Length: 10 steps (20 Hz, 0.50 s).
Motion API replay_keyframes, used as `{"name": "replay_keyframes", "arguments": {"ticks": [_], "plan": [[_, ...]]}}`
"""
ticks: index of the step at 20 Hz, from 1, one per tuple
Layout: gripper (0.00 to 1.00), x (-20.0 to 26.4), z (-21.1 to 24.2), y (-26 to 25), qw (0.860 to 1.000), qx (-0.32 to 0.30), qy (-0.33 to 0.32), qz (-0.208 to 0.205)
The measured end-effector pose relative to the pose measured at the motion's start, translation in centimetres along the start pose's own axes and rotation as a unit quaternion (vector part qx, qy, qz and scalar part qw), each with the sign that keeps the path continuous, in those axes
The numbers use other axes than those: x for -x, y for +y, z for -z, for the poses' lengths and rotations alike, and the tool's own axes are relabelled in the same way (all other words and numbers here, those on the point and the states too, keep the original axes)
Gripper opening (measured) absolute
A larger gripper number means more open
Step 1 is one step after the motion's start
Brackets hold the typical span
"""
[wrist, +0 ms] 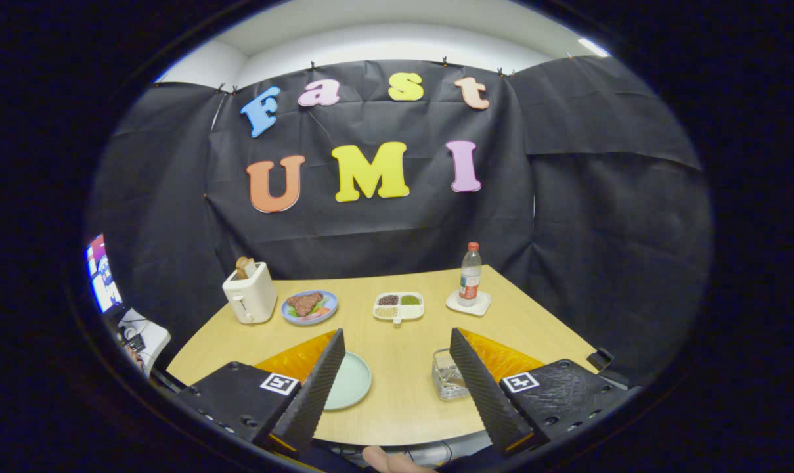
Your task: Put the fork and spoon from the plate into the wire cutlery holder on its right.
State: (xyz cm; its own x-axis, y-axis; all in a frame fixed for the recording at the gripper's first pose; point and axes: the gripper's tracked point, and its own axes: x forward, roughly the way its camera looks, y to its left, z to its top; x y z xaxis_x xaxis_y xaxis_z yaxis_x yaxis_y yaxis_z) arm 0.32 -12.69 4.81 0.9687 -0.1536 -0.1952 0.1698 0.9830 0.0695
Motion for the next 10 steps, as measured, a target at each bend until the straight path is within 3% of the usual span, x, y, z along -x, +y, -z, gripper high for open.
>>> {"name": "replay_keyframes", "arguments": {"ticks": [10], "plan": [[0.96,5.5,-1.4,5.3,0.989,0.063,-0.130,-0.017]]}}
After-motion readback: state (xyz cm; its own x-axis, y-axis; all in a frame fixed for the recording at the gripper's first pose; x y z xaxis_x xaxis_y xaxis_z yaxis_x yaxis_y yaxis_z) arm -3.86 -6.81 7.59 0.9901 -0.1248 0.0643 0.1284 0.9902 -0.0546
